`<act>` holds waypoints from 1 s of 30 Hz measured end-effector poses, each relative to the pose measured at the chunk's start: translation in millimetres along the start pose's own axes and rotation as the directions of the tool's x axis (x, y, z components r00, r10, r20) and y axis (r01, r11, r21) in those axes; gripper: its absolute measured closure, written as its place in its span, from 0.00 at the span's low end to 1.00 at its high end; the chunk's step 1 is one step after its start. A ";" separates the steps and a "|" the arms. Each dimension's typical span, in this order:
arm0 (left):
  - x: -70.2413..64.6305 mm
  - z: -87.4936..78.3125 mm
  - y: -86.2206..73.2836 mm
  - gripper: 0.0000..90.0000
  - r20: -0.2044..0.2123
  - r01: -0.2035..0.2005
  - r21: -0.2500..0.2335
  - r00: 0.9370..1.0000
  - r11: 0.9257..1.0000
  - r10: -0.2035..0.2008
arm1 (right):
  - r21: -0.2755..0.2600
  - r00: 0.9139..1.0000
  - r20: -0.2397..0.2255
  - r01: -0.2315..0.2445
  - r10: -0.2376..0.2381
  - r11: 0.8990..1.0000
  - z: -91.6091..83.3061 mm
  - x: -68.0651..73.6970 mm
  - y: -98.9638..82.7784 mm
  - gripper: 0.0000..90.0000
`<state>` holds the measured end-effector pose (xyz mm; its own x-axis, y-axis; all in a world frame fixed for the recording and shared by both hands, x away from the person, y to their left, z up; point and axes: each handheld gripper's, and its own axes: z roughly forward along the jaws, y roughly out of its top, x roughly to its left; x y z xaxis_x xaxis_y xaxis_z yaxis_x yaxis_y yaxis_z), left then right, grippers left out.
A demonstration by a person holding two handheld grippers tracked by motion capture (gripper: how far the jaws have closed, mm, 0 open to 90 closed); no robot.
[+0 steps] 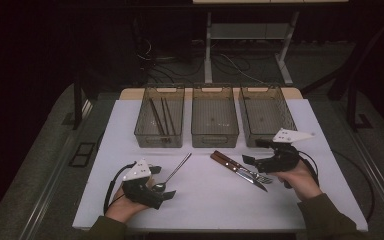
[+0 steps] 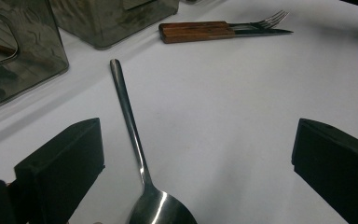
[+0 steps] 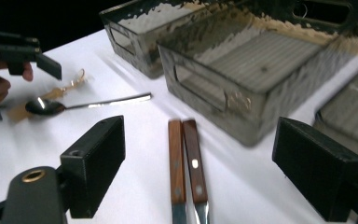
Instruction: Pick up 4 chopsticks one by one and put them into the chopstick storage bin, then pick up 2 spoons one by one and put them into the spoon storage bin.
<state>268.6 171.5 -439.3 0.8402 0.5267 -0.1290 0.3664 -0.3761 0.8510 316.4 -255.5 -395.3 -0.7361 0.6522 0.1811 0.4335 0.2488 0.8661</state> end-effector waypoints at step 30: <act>1.9 -0.4 3.0 0.02 -0.022 -0.020 0.011 1.000 1.000 0.020 | 0.027 0.997 0.081 -0.013 0.011 1.000 -44.9 6.9 -83.2 0.18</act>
<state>271.2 171.7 -436.8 0.8383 0.5358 -0.1007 0.3541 -0.3946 0.8479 251.9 -303.8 -445.2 -0.6868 0.7107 0.1524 0.4574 0.2596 0.8505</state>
